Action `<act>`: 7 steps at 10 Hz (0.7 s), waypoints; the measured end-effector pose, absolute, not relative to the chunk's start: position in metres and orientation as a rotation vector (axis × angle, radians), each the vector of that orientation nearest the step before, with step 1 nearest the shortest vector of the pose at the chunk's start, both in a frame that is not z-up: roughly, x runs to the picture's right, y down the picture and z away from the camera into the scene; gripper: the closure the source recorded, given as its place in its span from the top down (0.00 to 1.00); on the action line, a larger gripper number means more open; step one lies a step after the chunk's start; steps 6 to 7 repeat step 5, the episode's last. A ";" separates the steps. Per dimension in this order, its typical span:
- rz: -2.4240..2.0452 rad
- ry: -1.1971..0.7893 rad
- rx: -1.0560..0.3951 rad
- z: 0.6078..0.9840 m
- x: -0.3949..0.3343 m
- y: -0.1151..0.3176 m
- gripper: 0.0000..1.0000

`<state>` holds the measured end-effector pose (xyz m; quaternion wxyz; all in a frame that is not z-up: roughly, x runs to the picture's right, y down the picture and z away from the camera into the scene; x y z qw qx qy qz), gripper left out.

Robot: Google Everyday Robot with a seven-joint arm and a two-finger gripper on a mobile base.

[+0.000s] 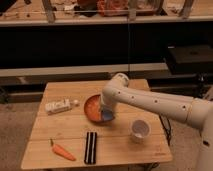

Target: Place the white sponge in the ceramic bowl

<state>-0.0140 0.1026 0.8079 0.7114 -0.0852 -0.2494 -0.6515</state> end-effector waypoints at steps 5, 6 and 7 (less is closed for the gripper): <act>-1.442 -0.557 -0.191 0.812 -0.017 0.097 0.00; -1.442 -0.557 -0.191 0.812 -0.017 0.097 0.00; -1.442 -0.557 -0.191 0.812 -0.017 0.097 0.00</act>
